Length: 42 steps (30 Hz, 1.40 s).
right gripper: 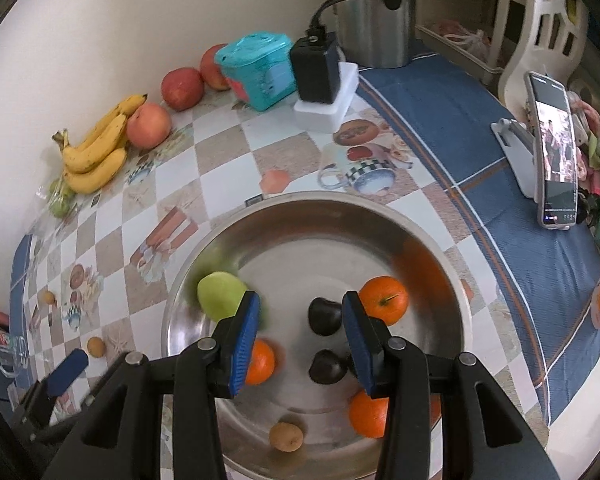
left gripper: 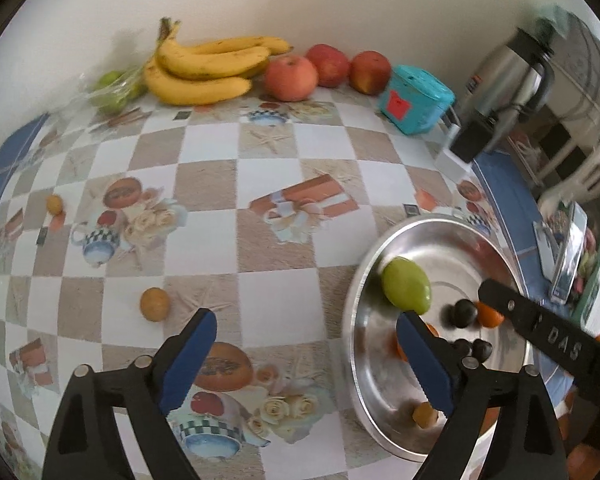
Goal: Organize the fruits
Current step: 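Lower the orange and tangerine into the bowl and open both tools, then withdraw both open tools from the bowl toward the remaining kiwis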
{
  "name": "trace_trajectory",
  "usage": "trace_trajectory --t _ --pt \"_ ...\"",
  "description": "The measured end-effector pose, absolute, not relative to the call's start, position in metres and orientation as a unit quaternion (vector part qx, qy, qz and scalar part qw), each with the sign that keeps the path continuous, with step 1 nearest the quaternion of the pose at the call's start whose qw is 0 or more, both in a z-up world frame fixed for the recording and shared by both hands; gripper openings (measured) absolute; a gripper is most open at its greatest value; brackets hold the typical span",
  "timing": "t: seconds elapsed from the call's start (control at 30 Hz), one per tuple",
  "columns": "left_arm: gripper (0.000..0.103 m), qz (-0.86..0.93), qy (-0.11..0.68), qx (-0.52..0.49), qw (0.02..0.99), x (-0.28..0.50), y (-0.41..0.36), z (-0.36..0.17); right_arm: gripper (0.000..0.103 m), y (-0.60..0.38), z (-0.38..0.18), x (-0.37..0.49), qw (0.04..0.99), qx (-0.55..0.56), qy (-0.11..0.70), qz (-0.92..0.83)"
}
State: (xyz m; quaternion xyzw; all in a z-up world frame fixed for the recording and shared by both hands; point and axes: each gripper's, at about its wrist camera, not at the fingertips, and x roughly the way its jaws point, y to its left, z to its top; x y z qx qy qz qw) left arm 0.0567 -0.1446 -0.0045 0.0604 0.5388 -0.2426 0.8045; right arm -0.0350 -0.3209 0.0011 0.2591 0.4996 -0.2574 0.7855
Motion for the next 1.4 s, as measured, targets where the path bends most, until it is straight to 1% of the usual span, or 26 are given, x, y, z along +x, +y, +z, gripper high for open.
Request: trace_trajectory --t 0.5,0.83,0.9,0.93,0.97,1.1,1.13,1.17,1.23,1.4 --pt "0.092 -0.202 0.584 -0.023 0.786 0.085 -0.103 -0.014 0.044 -0.292 -0.004 -0.019 0.792 0.238 0.518 -0.22" --pt "0.092 -0.182 0.579 -0.018 0.794 0.087 -0.095 -0.013 0.045 -0.286 -0.004 -0.016 0.793 0.231 0.522 -0.213" --pt "0.093 -0.176 0.579 -0.01 0.796 0.088 -0.095 -0.013 0.057 -0.286 -0.007 -0.015 0.791 0.23 0.526 -0.212" --pt "0.093 -0.172 0.58 -0.006 0.796 0.088 -0.095 -0.015 0.065 -0.285 -0.008 -0.014 0.791 0.229 0.527 -0.211" --pt "0.093 -0.167 0.584 -0.001 0.795 0.088 -0.094 -0.017 0.067 -0.285 -0.009 -0.014 0.79 0.227 0.528 -0.211" --pt "0.094 -0.149 0.594 0.003 0.791 0.091 -0.089 -0.025 0.068 -0.283 -0.013 -0.013 0.787 0.22 0.536 -0.212" --pt "0.095 -0.142 0.595 0.003 0.791 0.092 -0.087 -0.027 0.069 -0.284 -0.014 -0.013 0.786 0.219 0.538 -0.212" --pt "0.097 -0.138 0.595 0.003 0.792 0.092 -0.086 -0.028 0.075 -0.284 -0.015 -0.012 0.786 0.218 0.539 -0.212" --pt "0.101 -0.13 0.593 0.0 0.795 0.093 -0.082 -0.028 0.082 -0.283 -0.015 -0.012 0.786 0.216 0.539 -0.212" --pt "0.103 -0.121 0.591 -0.008 0.798 0.096 -0.076 -0.028 0.082 -0.283 -0.015 -0.012 0.787 0.214 0.537 -0.214"
